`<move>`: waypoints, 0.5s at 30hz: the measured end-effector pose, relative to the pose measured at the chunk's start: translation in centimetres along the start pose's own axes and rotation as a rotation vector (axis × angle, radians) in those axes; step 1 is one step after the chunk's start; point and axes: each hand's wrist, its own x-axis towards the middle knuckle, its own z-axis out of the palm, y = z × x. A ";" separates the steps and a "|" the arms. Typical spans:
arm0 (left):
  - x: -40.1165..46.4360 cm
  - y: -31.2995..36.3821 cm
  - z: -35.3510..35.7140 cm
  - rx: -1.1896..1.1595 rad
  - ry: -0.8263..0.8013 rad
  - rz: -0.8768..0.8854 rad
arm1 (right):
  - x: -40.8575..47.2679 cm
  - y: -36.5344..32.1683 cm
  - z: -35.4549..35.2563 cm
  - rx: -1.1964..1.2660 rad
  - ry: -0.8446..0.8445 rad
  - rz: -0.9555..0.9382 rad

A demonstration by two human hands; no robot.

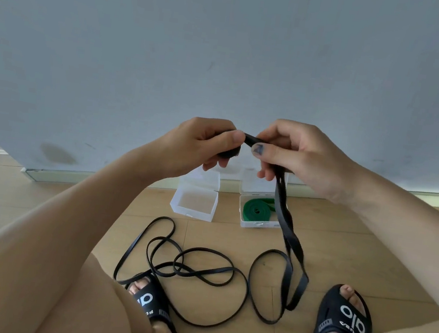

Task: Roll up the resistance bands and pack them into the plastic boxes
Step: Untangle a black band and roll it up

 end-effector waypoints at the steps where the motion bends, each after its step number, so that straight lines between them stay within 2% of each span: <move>1: 0.1 0.1 0.0 -0.010 0.012 0.011 | 0.1 0.0 0.4 0.091 0.002 0.023; 4: 0.2 0.1 0.1 -0.003 0.044 0.039 | 0.2 0.0 1.3 0.339 0.010 0.112; 9: 0.2 0.0 0.3 0.030 0.117 0.101 | 0.3 -0.3 1.9 0.557 -0.030 0.257; 12: 0.1 0.4 0.8 0.054 0.147 0.162 | 0.4 -0.2 2.5 0.587 -0.140 0.260; 15: -0.1 0.8 1.0 0.054 0.158 0.199 | 0.3 -0.3 2.6 0.730 -0.237 0.232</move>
